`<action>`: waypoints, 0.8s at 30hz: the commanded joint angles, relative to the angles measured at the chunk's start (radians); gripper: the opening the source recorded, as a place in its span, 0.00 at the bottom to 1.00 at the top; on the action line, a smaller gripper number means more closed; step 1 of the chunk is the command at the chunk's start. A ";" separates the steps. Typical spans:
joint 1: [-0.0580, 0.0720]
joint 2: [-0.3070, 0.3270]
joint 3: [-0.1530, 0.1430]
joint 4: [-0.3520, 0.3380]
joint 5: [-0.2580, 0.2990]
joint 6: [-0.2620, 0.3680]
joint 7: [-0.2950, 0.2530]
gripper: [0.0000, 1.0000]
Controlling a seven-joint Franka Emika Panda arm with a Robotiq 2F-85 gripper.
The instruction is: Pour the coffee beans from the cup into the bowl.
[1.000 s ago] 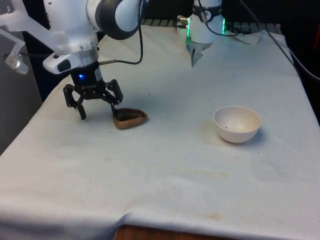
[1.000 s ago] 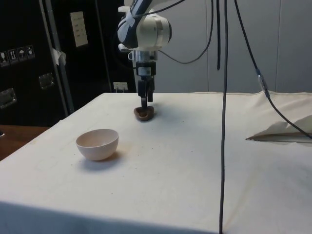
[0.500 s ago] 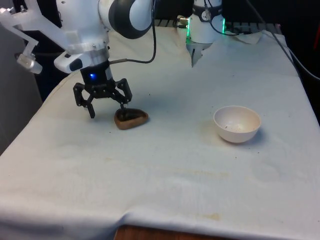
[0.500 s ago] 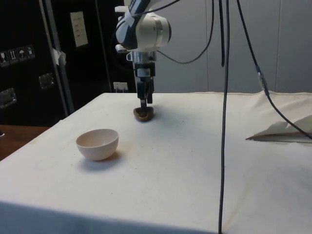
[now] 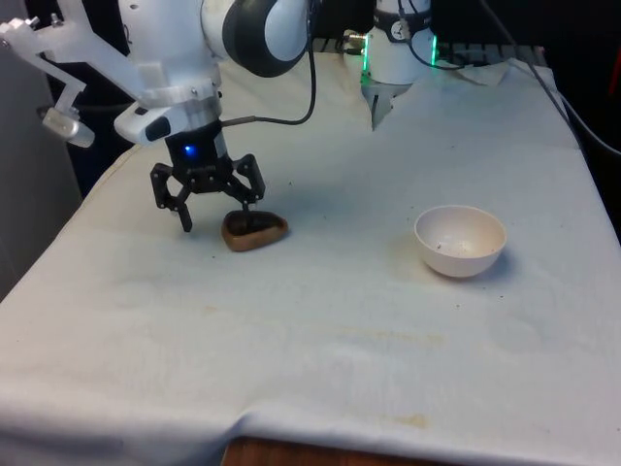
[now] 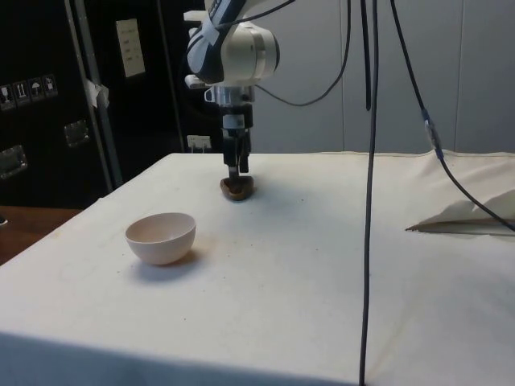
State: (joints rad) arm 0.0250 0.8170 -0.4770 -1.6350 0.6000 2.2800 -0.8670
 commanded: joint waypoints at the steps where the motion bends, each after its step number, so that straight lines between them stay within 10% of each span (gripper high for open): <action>1: 0.006 -0.002 -0.004 -0.006 -0.003 0.008 0.003 1.00; 7: 0.006 -0.002 -0.003 -0.006 -0.002 0.006 0.001 0.98; 24: 0.006 -0.003 -0.002 -0.006 -0.002 0.003 0.000 0.00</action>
State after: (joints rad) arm 0.0270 0.8170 -0.4770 -1.6360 0.6000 2.2790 -0.8690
